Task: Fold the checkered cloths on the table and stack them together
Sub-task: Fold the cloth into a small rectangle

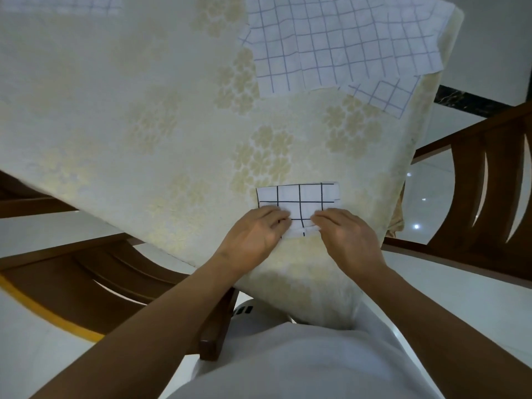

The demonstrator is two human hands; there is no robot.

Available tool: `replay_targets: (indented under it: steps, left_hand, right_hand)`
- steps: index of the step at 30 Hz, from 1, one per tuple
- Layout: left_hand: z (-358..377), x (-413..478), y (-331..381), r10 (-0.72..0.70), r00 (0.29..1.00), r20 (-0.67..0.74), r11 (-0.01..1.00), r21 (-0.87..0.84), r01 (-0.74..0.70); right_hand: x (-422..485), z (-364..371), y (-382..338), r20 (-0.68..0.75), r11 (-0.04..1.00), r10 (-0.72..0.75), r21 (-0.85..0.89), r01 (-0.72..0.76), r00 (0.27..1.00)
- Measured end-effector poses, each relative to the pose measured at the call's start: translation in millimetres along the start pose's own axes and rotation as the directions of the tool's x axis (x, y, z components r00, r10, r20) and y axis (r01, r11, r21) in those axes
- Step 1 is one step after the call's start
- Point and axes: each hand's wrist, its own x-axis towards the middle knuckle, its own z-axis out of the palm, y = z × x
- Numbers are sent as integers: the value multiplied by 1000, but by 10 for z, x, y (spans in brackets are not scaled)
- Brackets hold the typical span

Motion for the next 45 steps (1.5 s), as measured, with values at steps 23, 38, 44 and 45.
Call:
replay_targets:
  steps: [23, 38, 44, 45]
  left_hand:
    - [328, 484, 210, -358, 929, 97, 933, 86, 350]
    - [435, 238, 56, -464, 875, 136, 882, 166, 442]
    - [419, 79, 29, -540, 836, 99, 838, 160, 522]
    - [408, 67, 29, -543, 834, 98, 836, 160, 525]
  right_hand:
    - [543, 300, 37, 62, 997, 10, 71, -15, 998]
    - [391, 314, 401, 248, 979, 128, -187, -82, 960]
    - [348, 306, 431, 249, 973, 176, -189, -130, 952]
    - [341, 297, 438, 252, 972, 179, -192, -132, 951]
